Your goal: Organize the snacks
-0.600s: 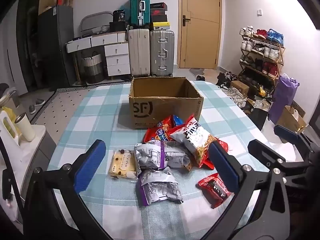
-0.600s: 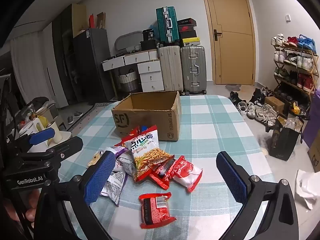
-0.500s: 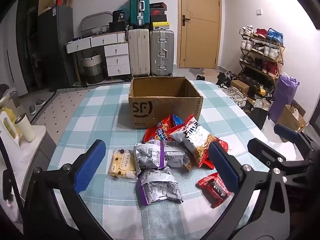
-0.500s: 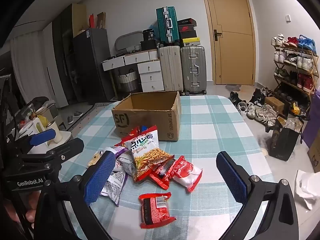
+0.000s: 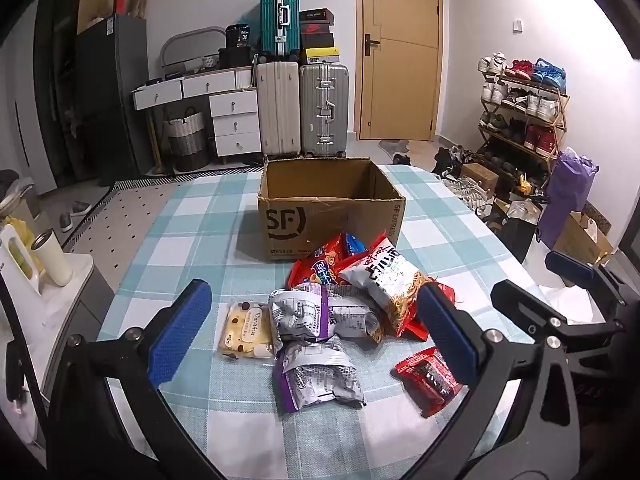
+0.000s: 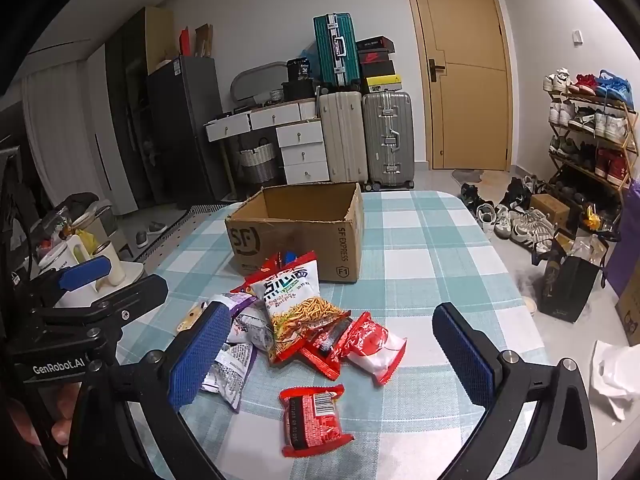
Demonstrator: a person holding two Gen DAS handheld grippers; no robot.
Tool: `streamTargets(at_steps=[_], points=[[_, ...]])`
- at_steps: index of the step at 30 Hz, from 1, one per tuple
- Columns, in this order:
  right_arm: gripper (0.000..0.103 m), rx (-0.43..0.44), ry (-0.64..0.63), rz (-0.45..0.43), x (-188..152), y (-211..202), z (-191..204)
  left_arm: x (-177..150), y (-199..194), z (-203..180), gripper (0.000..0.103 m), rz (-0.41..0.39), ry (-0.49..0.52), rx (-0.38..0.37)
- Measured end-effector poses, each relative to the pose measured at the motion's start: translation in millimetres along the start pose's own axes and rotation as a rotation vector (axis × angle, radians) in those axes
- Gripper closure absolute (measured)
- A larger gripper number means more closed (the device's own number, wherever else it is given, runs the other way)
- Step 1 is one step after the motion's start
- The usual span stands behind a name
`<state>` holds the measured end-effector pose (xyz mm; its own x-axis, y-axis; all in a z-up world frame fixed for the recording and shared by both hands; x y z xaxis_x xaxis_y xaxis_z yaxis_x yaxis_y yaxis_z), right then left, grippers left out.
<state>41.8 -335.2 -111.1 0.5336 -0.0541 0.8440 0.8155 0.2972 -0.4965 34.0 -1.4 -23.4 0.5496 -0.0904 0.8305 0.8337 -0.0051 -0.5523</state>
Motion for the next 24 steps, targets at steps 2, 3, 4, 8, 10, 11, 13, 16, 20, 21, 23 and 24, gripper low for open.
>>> streamTargets(at_steps=[2,3,4,8,10,11,13,16,20,21,23,24], points=[[0.0,0.002,0.0,-0.001,-0.5,0.2,0.1,0.1,-0.9,-0.7,0.001,-0.003,0.001,0.0],[0.0,0.002,0.0,0.0,-0.5,0.4,0.6,0.4,-0.5,-1.1,0.001,-0.002,0.002,0.001],[0.0,0.0,-0.002,-0.001,-1.6,2.8,1.2,1.0,-0.9,-1.4,0.001,-0.001,0.001,0.001],[0.0,0.001,-0.001,-0.001,-2.2,1.7,3.0,0.4,-4.1,-1.0,0.001,-0.003,-0.001,-0.001],[0.0,0.001,-0.001,-0.001,-2.6,1.8,3.5,0.5,-3.9,-0.4,0.001,-0.001,-0.002,0.0],[0.0,0.001,-0.001,-0.001,-2.4,2.1,3.2,0.5,-3.8,-0.6,0.001,-0.002,-0.002,-0.001],[0.0,0.0,-0.001,0.001,-2.1,2.3,3.2,0.4,-3.6,-0.3,0.001,0.001,-0.002,-0.002],[0.0,0.0,-0.001,0.002,-3.2,3.9,3.0,-0.3,-5.2,0.6,0.001,0.002,-0.005,-0.003],[0.0,0.001,0.0,0.003,-3.3,4.4,3.6,-0.6,-4.5,-0.2,0.001,0.001,-0.003,-0.002],[0.0,0.002,0.001,0.003,-3.3,4.0,3.3,-0.7,-4.5,0.0,0.001,0.002,-0.003,-0.002],[0.0,0.002,0.001,0.003,-3.3,4.2,3.0,-0.8,-4.4,-0.5,0.001,0.002,-0.003,-0.002],[0.0,0.002,0.002,0.004,-3.3,4.2,3.2,-1.0,-4.4,-0.5,0.001,0.002,-0.004,-0.002]])
Point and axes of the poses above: each gripper's, at about its wrist camera, not at the fingertips, and y roughly the way its jaws point, z to its left, x to its top, the point moved 4 cm from there along y, roughly the way its jaws point, and after that the axes turned 5 degrees about y, right-handed, at the moved point
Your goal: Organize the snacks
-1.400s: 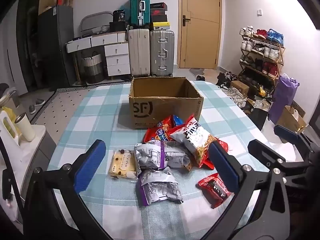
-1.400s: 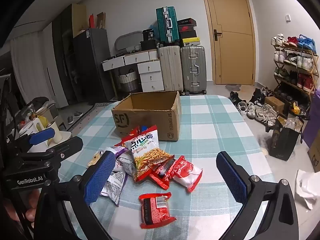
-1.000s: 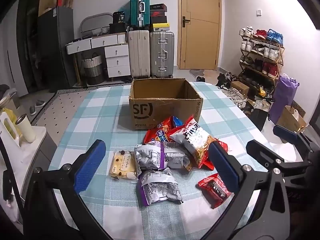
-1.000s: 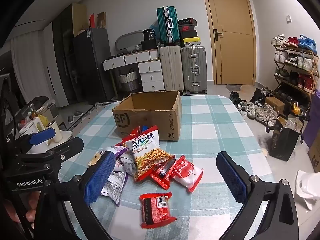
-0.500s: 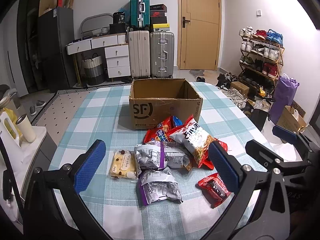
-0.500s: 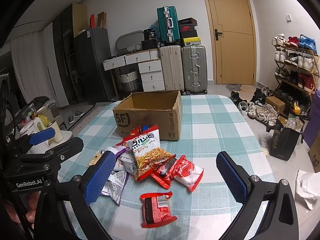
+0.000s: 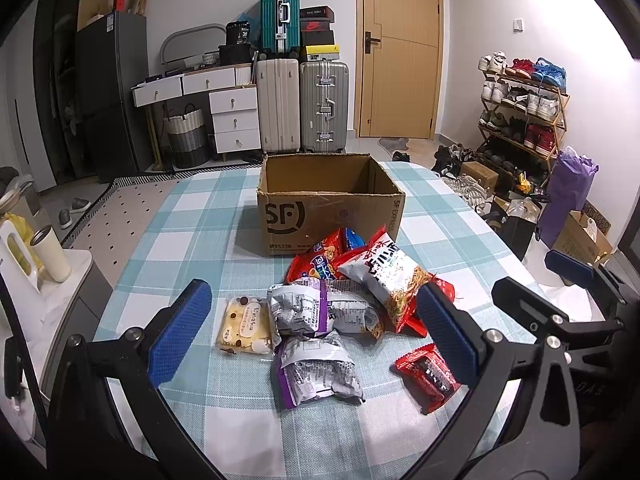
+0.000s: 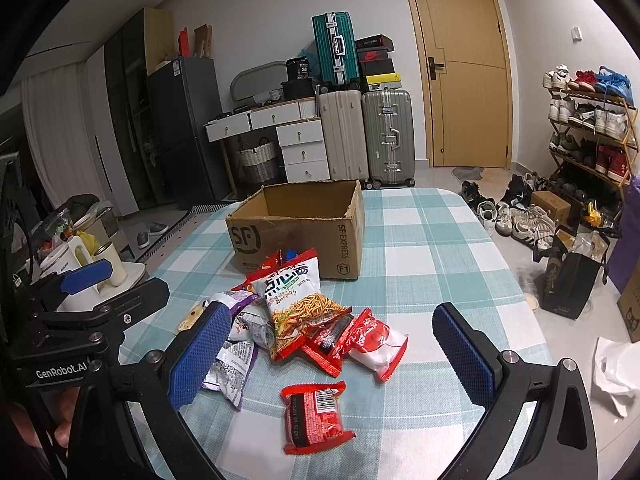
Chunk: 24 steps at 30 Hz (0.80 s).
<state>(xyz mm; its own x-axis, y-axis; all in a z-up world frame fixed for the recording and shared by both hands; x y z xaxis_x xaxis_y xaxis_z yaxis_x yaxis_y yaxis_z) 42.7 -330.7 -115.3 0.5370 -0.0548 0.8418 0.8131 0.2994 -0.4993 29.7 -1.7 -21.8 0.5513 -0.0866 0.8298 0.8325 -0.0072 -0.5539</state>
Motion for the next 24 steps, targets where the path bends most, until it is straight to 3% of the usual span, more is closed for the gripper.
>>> streamTargets(at_steps=[24], points=[[0.0,0.002,0.005,0.001,-1.2,-0.3,-0.1,-7.6,2.2,-0.2,0.001,0.007,0.001,0.001]])
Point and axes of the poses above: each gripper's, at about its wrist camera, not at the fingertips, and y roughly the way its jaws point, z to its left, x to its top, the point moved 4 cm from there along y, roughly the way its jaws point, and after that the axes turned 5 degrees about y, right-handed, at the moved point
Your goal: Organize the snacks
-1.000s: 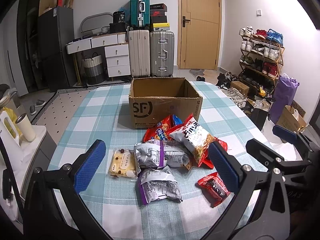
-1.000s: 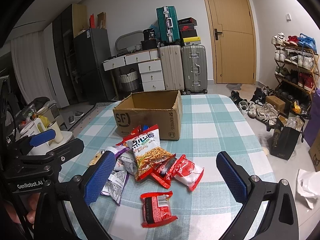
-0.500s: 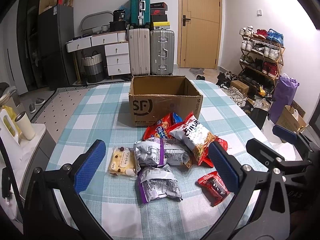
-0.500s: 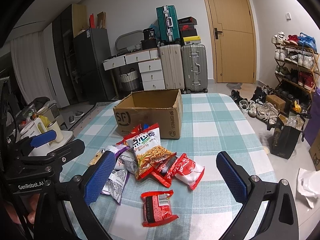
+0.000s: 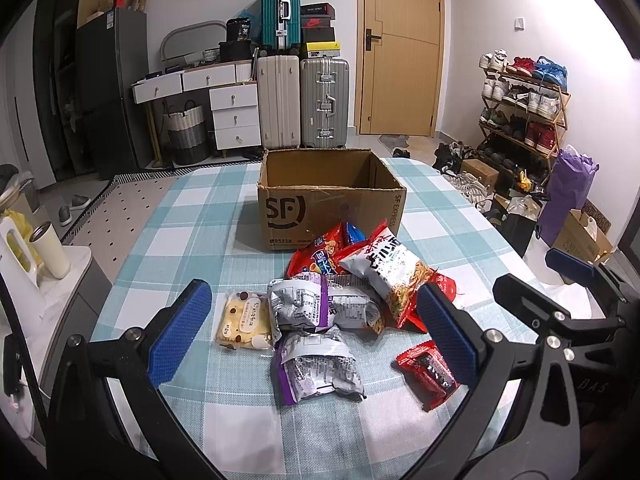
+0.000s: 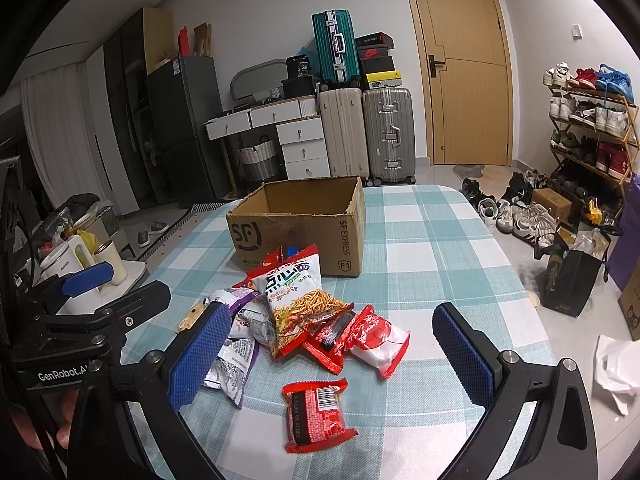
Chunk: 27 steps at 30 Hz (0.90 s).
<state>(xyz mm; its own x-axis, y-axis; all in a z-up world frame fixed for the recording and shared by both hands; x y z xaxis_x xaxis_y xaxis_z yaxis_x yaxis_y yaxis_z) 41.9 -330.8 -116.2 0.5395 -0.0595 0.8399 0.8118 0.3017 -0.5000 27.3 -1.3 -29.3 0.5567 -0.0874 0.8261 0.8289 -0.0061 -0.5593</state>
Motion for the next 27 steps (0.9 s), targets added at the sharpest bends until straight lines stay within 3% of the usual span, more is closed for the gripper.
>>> streamTargets(at_steps=[27], points=[[0.0,0.015,-0.028,0.023,-15.0,3.7,9.0,-8.6,7.8,-1.8,0.001,0.026,0.0,-0.008]])
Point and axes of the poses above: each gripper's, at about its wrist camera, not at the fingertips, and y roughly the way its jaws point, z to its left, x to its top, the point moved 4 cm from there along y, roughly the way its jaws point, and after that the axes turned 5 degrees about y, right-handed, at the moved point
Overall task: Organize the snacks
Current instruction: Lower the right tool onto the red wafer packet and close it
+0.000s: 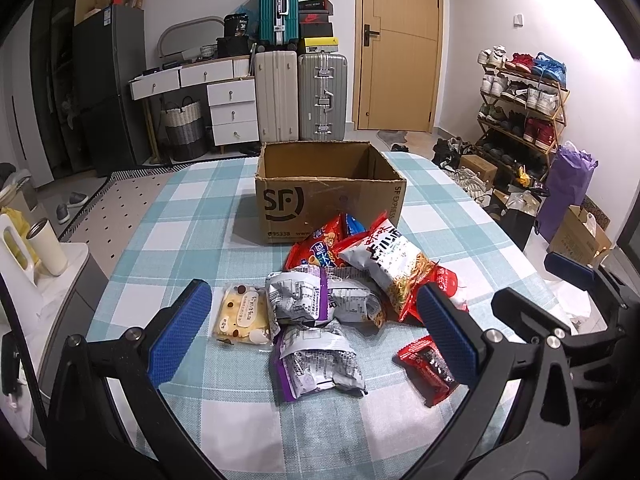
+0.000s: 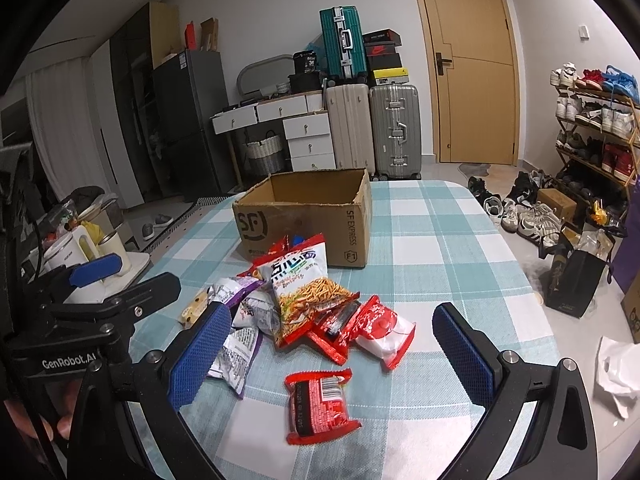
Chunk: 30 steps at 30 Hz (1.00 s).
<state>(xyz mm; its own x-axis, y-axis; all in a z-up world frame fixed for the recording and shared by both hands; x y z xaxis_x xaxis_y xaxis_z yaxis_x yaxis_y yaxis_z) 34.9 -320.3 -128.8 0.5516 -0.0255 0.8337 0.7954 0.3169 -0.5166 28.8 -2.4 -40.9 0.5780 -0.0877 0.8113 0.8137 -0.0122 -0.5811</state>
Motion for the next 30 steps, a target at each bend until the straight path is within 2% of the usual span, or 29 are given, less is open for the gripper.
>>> streamTargets(at_steps=[10,30], points=[[0.0,0.007,0.008,0.035,-9.8,4.5,-5.0,-1.7,-0.1,15.0,0.001,-0.002,-0.024,0.02],[0.0,0.049,-0.002,0.237,-66.0,57.4,-9.1,-13.7,15.2,31.6,0.001,0.023,-0.043,0.028]])
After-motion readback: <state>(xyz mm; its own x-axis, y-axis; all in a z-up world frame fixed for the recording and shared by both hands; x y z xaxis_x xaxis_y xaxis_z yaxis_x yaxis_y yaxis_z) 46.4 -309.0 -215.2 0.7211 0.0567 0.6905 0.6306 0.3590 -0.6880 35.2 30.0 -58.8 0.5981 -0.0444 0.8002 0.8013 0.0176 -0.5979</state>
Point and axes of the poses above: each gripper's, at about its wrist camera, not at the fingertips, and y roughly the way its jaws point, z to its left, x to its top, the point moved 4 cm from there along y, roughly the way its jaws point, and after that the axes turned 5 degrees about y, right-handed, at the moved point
